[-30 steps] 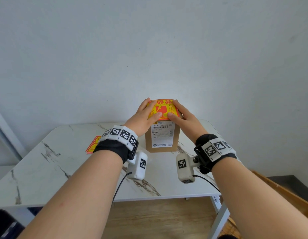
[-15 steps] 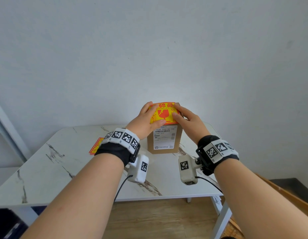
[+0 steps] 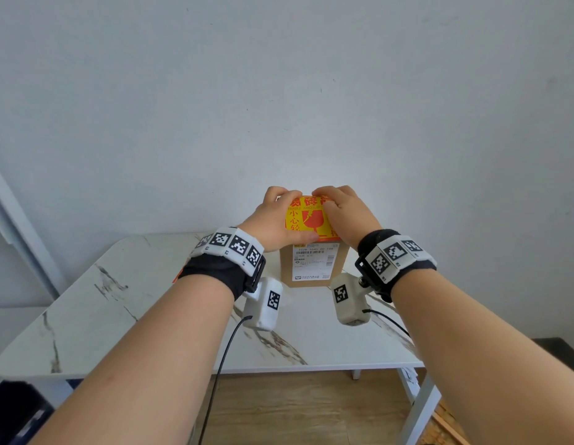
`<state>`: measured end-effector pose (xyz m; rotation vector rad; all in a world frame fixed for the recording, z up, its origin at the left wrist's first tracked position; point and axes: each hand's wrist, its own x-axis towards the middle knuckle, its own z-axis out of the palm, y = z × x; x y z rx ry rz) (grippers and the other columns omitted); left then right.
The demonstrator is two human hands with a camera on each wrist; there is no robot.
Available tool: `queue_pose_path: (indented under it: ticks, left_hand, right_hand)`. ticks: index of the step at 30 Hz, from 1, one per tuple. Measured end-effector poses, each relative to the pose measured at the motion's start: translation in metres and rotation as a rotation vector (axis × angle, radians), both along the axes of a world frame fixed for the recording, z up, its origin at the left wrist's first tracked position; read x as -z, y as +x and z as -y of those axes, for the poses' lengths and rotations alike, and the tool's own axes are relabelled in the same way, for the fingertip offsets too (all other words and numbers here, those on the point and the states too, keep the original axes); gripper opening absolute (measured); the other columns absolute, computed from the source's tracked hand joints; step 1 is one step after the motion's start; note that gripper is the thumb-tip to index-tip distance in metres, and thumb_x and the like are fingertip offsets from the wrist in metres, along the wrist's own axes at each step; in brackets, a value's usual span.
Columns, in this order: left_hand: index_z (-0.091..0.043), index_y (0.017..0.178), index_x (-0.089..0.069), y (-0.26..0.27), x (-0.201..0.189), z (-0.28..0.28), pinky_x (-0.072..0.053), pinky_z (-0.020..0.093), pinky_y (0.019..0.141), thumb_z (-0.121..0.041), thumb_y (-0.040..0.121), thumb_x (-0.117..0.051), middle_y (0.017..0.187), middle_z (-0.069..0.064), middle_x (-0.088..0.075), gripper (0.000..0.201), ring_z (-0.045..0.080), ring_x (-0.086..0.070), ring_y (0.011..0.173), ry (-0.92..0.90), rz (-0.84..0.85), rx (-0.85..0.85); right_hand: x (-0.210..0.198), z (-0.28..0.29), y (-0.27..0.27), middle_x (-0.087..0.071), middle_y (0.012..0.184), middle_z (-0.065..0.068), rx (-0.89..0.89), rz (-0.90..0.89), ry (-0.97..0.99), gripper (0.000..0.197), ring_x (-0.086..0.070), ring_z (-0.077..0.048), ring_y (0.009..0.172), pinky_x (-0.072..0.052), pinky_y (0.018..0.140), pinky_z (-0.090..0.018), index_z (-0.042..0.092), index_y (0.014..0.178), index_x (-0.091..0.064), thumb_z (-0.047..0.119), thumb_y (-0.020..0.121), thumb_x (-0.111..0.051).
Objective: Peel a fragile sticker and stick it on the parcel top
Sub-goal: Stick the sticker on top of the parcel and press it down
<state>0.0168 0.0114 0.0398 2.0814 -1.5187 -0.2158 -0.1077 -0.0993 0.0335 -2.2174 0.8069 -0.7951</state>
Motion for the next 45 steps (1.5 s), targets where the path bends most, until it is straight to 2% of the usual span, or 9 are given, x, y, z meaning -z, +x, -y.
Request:
queue_pose_path:
  ticks: [6, 11, 17, 20, 27, 32, 39, 43, 45]
  left_hand:
    - [-0.027, 0.145, -0.028, 0.004, -0.001, 0.003, -0.041, 0.04, 0.108, -0.052, 0.067, -0.078, 0.142, -0.001, -0.026, 0.096, 0.02, -0.041, 0.129, 0.033, -0.012, -0.009]
    - [-0.029, 0.147, -0.023, 0.005, 0.0, 0.004, -0.041, 0.041, 0.108, -0.052, 0.069, -0.076, 0.142, 0.0, -0.028, 0.097, 0.02, -0.041, 0.13, 0.04, -0.037, -0.006]
    - [-0.042, 0.149, -0.02, 0.005, 0.001, 0.005, -0.04, 0.037, 0.11, -0.052, 0.072, -0.074, 0.139, -0.002, -0.024, 0.094, 0.018, -0.04, 0.129, 0.062, -0.065, 0.023]
    - [-0.038, 0.15, -0.019, 0.004, 0.0, 0.006, -0.04, 0.035, 0.109, -0.052, 0.073, -0.073, 0.143, -0.002, -0.022, 0.095, 0.019, -0.04, 0.13, 0.059, -0.066, 0.016]
    - [-0.039, 0.152, -0.014, -0.003, 0.018, 0.004, -0.024, 0.03, 0.115, -0.052, 0.088, -0.054, 0.162, -0.009, 0.016, 0.076, 0.013, -0.008, 0.15, -0.038, -0.035, 0.029]
    - [-0.036, 0.154, -0.006, -0.006, 0.023, 0.005, -0.028, 0.036, 0.117, -0.054, 0.09, -0.048, 0.161, -0.008, 0.022, 0.078, 0.015, -0.007, 0.151, -0.027, -0.015, -0.001]
    - [-0.034, 0.154, -0.003, -0.003, 0.018, 0.009, -0.027, 0.037, 0.117, -0.052, 0.09, -0.051, 0.161, -0.005, 0.022, 0.082, 0.017, -0.006, 0.151, 0.011, -0.033, -0.004]
    - [-0.031, 0.154, -0.005, 0.002, 0.019, 0.008, -0.024, 0.035, 0.12, -0.046, 0.089, -0.055, 0.162, -0.003, 0.019, 0.083, 0.016, -0.005, 0.151, -0.03, -0.15, 0.022]
    - [-0.032, 0.154, -0.007, 0.003, 0.019, 0.005, -0.021, 0.032, 0.12, -0.042, 0.089, -0.058, 0.163, -0.003, 0.014, 0.083, 0.016, -0.009, 0.151, -0.059, -0.235, 0.029]
  right_hand:
    - [0.002, 0.0, -0.001, -0.047, 0.115, -0.004, 0.047, 0.021, 0.026, 0.035, -0.054, -0.024, 0.104, -0.051, 0.088, -0.042, 0.031, 0.117, -0.057, 0.023, 0.089, -0.037]
    - [0.011, 0.003, -0.007, -0.046, 0.114, -0.005, 0.037, 0.076, 0.107, 0.037, -0.053, -0.009, 0.083, -0.041, 0.062, -0.02, 0.033, 0.125, -0.052, 0.025, 0.092, -0.038]
    - [0.016, 0.005, -0.01, -0.047, 0.122, -0.007, -0.009, 0.133, 0.205, 0.043, -0.053, -0.01, 0.092, -0.042, 0.067, -0.019, 0.036, 0.135, -0.048, 0.023, 0.095, -0.039]
    - [0.018, 0.004, -0.013, -0.052, 0.127, -0.003, -0.036, 0.172, 0.232, 0.043, -0.057, -0.015, 0.102, -0.049, 0.08, -0.024, 0.039, 0.137, -0.047, 0.026, 0.096, -0.042]
    - [0.036, -0.006, -0.03, -0.058, 0.122, 0.015, -0.05, 0.4, 0.279, 0.036, -0.059, 0.006, 0.097, -0.048, 0.077, -0.006, 0.03, 0.133, -0.055, 0.024, 0.098, -0.051]
    - [0.043, -0.008, -0.034, -0.053, 0.137, 0.008, -0.123, 0.357, 0.261, 0.055, -0.053, -0.008, 0.121, -0.046, 0.101, -0.028, 0.037, 0.139, -0.045, 0.035, 0.088, -0.066]
    - [0.041, 0.007, -0.036, -0.048, 0.143, 0.012, -0.185, 0.313, 0.293, 0.059, -0.052, -0.005, 0.122, -0.049, 0.088, -0.008, 0.033, 0.144, -0.039, 0.029, 0.091, -0.063]
    - [0.046, 0.013, -0.036, -0.046, 0.143, 0.017, -0.206, 0.311, 0.326, 0.054, -0.048, -0.005, 0.129, -0.04, 0.111, -0.038, 0.045, 0.142, -0.036, 0.035, 0.093, -0.058]
    - [0.047, 0.014, -0.036, -0.042, 0.148, 0.017, -0.219, 0.299, 0.35, 0.05, -0.042, -0.007, 0.135, -0.034, 0.115, -0.042, 0.051, 0.139, -0.035, 0.04, 0.095, -0.053]
